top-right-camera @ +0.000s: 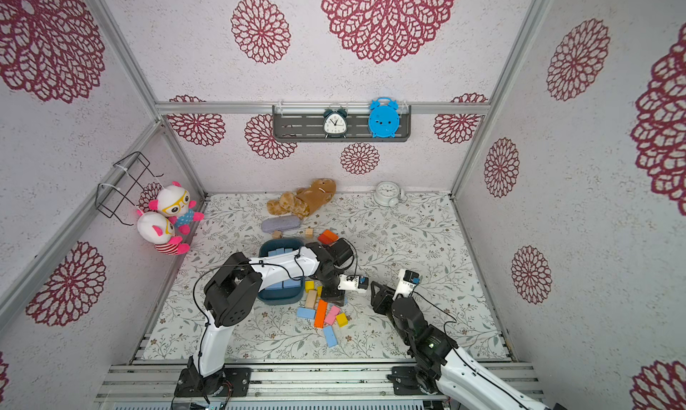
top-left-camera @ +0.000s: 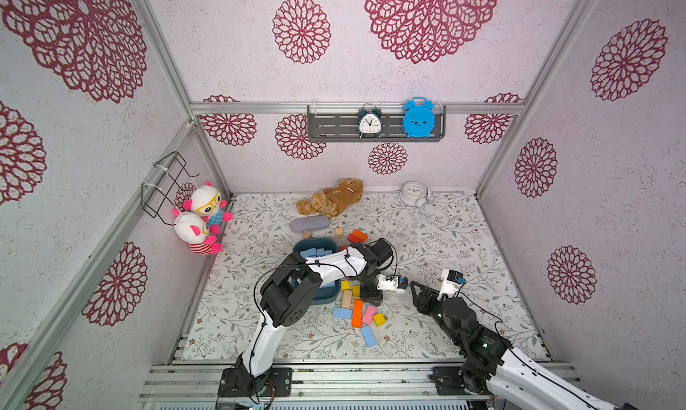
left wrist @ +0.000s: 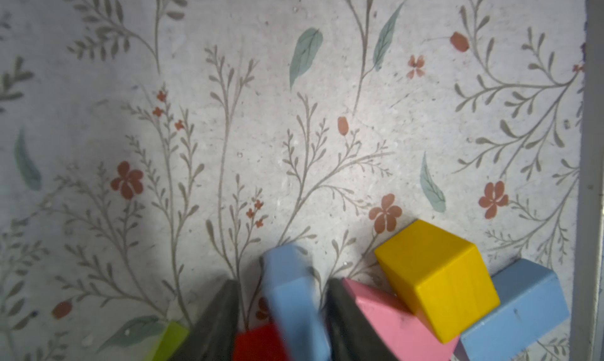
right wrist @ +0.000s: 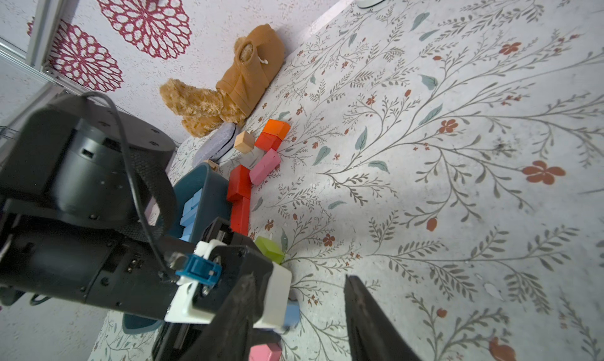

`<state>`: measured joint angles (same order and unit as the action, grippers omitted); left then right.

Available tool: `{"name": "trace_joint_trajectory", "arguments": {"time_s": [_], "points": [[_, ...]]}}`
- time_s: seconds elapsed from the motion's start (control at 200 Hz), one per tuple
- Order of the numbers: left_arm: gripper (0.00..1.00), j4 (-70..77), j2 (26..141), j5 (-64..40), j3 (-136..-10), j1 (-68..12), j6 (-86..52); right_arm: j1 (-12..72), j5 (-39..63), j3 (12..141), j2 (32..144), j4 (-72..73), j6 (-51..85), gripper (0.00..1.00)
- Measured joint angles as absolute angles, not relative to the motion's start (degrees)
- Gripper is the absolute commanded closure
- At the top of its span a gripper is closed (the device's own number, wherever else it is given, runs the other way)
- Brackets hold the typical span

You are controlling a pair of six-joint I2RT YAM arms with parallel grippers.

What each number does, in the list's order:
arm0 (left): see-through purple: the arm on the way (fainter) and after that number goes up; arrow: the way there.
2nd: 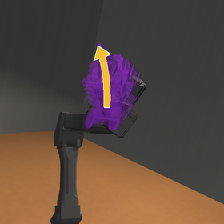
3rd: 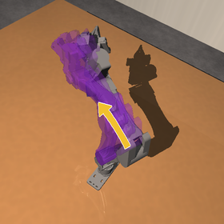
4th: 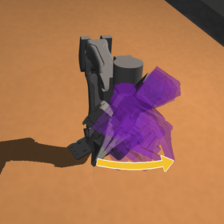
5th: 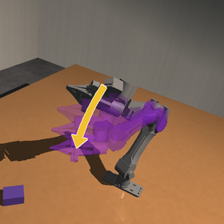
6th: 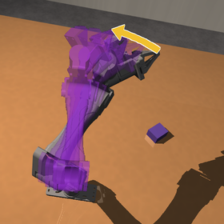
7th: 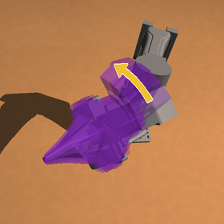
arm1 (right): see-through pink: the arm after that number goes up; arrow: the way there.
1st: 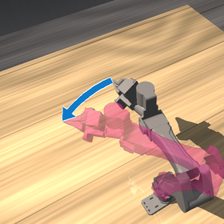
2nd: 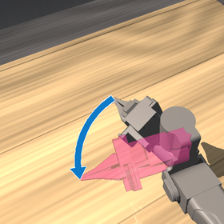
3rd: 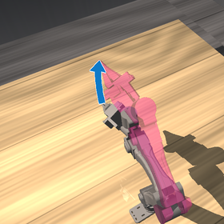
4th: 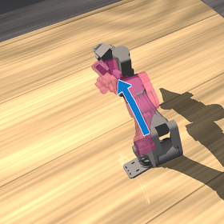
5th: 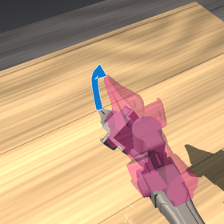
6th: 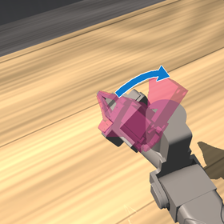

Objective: Pick out the blue building blocks
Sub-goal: Pick up the building block from the center of the board.

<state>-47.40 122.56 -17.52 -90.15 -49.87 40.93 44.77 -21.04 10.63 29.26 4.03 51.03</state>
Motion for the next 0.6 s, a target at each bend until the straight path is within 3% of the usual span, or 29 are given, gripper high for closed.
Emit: {"name": "trace_joint_trajectory", "arguments": {"time_s": [0.29, 0.6], "points": [[0.76, -49.06, 123.87, -18.24, -92.03, -49.93, 40.75, 44.77, -21.34, 10.59, 27.2, 3.16, 51.07, 0.53], [0.83, -50.72, 123.66, -24.64, -96.07, -47.99, 36.67, 44.75, -21.26, 8.69, 31.4, 5.1, 51.09, 0.54]]}}
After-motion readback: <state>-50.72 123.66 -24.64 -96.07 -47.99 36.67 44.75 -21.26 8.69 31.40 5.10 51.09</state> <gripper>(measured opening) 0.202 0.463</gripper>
